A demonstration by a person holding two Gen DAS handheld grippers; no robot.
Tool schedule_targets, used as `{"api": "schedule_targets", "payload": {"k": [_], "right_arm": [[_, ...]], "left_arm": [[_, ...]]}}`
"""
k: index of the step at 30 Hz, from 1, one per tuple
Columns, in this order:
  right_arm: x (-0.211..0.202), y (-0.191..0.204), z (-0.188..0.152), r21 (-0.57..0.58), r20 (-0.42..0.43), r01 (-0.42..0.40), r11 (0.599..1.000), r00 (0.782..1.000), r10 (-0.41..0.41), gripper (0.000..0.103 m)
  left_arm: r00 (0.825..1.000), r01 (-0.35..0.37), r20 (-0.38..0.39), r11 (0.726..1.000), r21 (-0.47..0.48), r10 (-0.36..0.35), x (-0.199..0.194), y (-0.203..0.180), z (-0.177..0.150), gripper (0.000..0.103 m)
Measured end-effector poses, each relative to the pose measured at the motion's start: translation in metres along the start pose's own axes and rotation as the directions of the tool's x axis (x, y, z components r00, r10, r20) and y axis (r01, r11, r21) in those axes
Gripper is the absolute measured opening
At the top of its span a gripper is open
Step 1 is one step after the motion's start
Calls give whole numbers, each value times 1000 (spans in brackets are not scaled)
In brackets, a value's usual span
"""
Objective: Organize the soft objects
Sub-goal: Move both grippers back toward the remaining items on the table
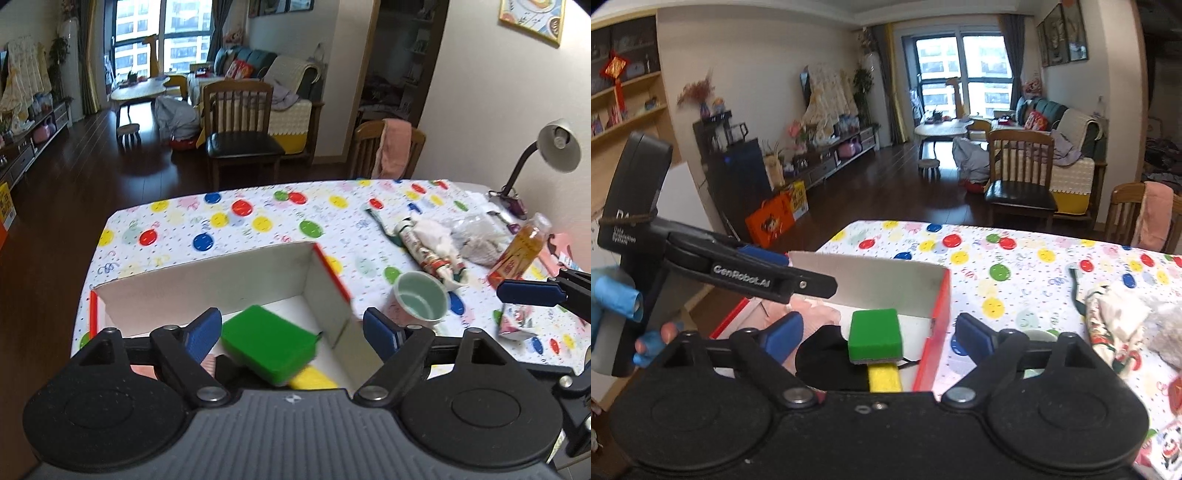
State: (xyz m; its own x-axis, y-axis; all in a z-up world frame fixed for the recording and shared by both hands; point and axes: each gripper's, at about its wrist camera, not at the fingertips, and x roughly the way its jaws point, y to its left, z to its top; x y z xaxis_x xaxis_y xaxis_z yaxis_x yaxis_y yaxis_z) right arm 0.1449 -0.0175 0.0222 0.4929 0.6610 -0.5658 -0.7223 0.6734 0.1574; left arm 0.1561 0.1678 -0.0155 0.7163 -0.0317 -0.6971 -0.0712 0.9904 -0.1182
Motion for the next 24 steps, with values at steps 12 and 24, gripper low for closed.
{"api": "schedule_targets", "payload": {"k": [12,24], "right_arm": [[-68,-67,-34,102,69,85,991,993,-92,103],[-115,-147,-84,171,32,191,967,979,-199,103]], "left_arm": [[996,83,41,995,51,-85,-7,-82,-5,92],[986,150,58,986,76,-154,34,-173,7,103]]}}
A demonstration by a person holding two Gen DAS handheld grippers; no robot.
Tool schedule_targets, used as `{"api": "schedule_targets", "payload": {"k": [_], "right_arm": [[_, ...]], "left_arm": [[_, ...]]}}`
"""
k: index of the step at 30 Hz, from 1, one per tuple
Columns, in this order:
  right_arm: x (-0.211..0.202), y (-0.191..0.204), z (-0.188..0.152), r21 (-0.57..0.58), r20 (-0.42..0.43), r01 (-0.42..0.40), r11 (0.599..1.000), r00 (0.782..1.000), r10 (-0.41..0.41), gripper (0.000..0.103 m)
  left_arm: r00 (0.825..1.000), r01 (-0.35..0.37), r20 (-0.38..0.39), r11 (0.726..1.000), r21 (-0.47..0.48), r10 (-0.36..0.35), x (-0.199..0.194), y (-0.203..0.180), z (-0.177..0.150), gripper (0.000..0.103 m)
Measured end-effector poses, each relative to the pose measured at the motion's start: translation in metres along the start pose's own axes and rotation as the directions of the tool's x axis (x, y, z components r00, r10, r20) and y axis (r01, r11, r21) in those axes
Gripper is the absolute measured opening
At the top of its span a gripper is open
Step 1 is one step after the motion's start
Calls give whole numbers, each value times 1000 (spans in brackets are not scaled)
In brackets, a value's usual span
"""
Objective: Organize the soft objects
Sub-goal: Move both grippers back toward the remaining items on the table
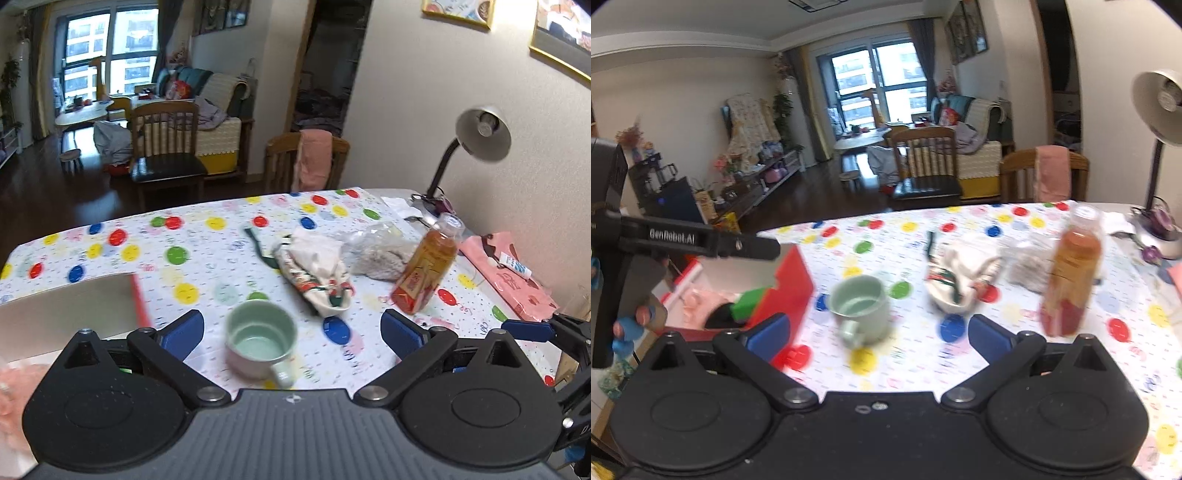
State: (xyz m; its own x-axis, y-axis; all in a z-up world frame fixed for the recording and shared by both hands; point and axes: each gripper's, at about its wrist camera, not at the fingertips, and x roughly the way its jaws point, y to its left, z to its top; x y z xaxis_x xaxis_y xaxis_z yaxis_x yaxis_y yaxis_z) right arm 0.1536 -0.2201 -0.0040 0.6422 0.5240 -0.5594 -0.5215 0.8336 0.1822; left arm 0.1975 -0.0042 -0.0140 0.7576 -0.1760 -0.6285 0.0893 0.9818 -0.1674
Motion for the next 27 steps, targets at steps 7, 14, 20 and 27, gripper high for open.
{"api": "schedule_targets", "payload": {"k": [7,14,20,27], "right_arm": [[-3,-55,-21,-6,-34,72,997,997,-72,103],[11,-105,-32,28,-73,102,994,992,-100,103],[28,-138,-42,67,-129,138,988,983,-129,102],[48,-168,-49,116,-186,173,978,971,-150,98]], "left_arm": [[993,85,-79,996,-28,-87,57,-36,16,103],[991,104,-71,991,-82,-110,103,-58,35,103],[995,53,-89,998,-26,-55,139,-75,52,102],[989,-43,-142,999,6,43,195,-79,70,102]]}}
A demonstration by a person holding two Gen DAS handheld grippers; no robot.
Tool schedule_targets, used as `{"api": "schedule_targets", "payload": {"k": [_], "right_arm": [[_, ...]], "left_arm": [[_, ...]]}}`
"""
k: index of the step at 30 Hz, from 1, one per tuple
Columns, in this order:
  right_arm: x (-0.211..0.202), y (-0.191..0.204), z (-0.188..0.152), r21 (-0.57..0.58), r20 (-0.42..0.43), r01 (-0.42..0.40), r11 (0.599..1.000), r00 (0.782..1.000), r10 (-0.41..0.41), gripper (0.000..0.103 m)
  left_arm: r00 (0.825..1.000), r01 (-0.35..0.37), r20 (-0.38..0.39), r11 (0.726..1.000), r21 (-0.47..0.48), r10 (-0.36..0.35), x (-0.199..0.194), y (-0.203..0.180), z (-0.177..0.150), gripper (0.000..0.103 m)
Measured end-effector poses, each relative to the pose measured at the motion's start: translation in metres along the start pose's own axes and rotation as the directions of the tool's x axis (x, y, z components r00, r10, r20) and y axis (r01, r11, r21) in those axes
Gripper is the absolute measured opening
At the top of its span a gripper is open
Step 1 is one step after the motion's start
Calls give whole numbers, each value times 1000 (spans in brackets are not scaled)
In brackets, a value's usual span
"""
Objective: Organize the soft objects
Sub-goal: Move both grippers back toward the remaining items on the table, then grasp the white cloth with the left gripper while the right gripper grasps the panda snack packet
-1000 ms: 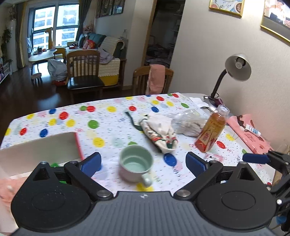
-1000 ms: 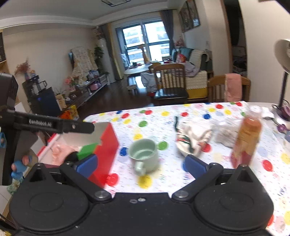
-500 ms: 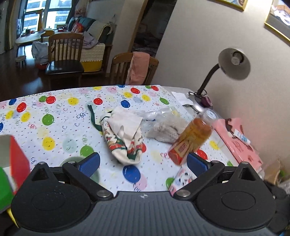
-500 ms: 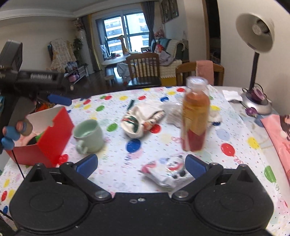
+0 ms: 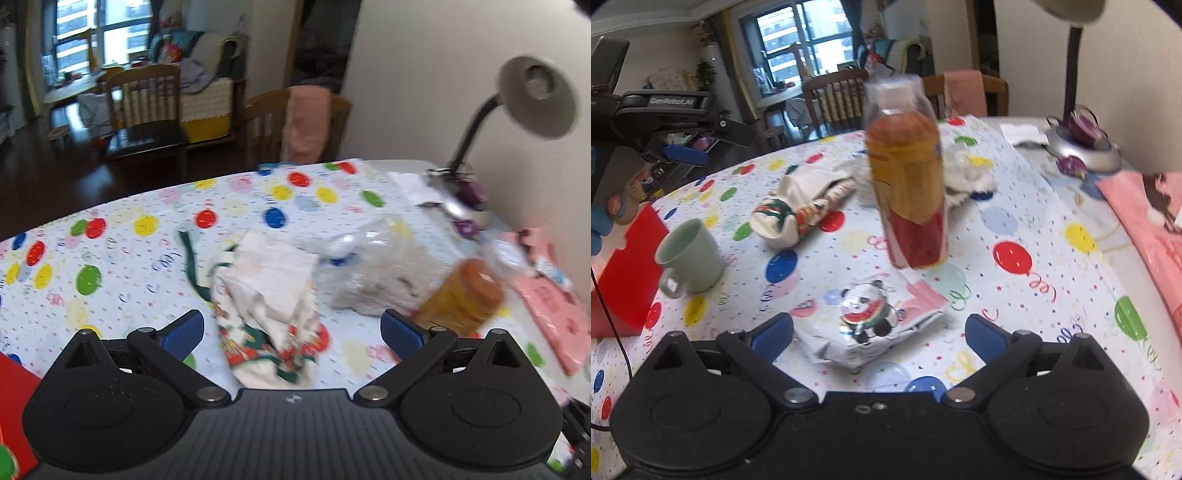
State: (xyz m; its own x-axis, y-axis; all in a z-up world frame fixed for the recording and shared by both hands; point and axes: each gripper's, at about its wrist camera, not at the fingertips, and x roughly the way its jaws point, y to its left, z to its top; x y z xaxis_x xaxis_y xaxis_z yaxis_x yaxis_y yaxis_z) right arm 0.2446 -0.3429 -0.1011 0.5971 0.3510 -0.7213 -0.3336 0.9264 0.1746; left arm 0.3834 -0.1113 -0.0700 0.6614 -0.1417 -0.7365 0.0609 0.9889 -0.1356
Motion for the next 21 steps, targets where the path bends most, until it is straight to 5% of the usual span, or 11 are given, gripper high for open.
{"api": "schedule_targets", "payload": {"k": [5,9,21], "right_arm": [[14,-9,0,15,-22,-3,1000,1000,3,93],[25,-14,2,29,-34,-10,1000,999,11,90],[58,-25,5,62,-83,-23,998,996,29,84]], "left_arm": [[996,-73,-50,997,-39,71,39,9,21,102],[990,-129,-62,991,25,130,66,7,27,102],[978,-164,-108,977,133,179,121,-5,22,98]]}}
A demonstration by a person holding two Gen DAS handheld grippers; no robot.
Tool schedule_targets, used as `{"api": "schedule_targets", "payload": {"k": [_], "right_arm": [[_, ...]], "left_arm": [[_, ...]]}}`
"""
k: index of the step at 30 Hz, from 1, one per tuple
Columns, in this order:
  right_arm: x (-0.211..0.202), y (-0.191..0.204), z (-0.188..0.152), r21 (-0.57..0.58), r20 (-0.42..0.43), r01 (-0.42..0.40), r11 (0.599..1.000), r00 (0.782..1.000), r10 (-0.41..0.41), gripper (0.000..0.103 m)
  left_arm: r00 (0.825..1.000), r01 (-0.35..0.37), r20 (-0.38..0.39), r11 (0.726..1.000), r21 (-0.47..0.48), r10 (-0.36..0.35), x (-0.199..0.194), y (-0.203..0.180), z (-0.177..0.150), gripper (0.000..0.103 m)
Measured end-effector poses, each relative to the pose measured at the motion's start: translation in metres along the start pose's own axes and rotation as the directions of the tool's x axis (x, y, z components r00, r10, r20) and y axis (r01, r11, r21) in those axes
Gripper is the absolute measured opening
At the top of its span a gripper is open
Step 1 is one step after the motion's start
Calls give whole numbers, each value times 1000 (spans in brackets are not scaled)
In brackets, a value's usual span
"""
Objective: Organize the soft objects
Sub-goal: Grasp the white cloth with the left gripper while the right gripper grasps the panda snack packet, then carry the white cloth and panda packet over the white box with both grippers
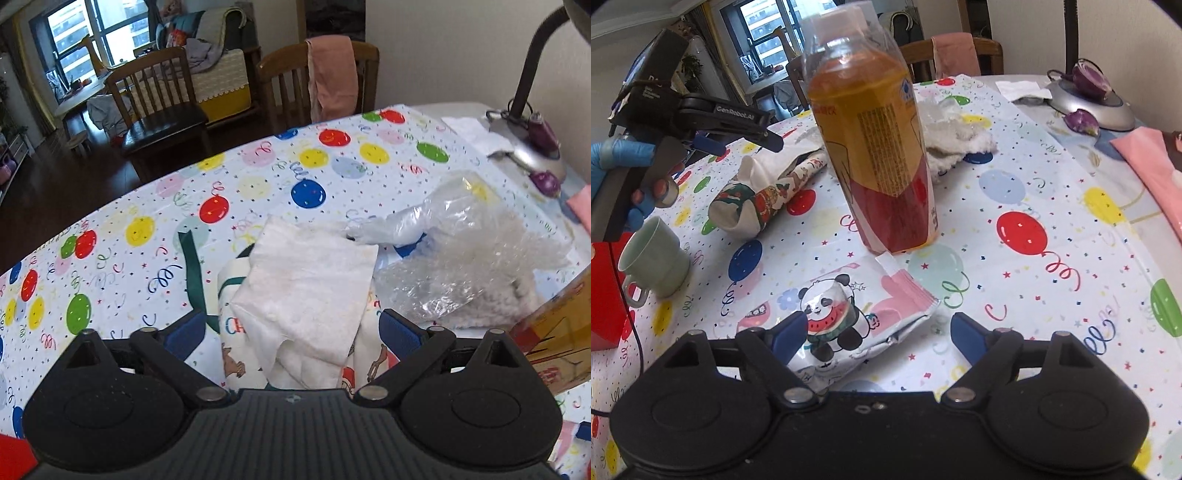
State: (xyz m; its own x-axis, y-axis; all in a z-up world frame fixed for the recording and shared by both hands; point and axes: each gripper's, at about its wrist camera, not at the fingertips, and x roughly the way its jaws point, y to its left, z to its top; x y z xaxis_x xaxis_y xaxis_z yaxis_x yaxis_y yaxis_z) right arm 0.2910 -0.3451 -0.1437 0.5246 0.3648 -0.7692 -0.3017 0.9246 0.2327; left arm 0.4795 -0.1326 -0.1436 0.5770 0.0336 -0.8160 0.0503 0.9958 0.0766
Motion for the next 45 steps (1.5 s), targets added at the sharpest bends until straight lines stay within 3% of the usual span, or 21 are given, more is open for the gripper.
{"api": "schedule_targets", "payload": {"k": [5,13,16,18,22,23,26,45], "right_arm": [[12,0,1,12,-22,-8,1000,1000,8,81],[19,5,3,13,-15,-10,1000,1000,11,75],[19,8,3,7,-6,0,1000,1000,0,65],[18,8,3,6,0,5,1000,1000,-5,58],[16,9,3,8,21,13,1000,1000,-13,41],[15,9,3,6,30,20,1000,999,-20,30],[11,9,5,10,52,10,1000,999,-10,23],[-51,19,6,-37,214,-27,999,976,35,7]], "left_arm": [[1000,7,-14,999,35,-6,11,-9,-4,89],[999,-21,-33,997,72,24,22,-17,-11,52],[999,-39,-33,995,87,42,22,-18,-12,34],[998,-54,-31,995,90,57,21,-18,-12,33],[998,-53,-18,996,74,55,16,-14,-13,21],[998,-55,-16,996,68,56,15,-12,-12,20],[999,-43,-5,999,31,44,8,-6,-11,18],[995,73,74,993,-96,-66,-73,21,-18,18]]}}
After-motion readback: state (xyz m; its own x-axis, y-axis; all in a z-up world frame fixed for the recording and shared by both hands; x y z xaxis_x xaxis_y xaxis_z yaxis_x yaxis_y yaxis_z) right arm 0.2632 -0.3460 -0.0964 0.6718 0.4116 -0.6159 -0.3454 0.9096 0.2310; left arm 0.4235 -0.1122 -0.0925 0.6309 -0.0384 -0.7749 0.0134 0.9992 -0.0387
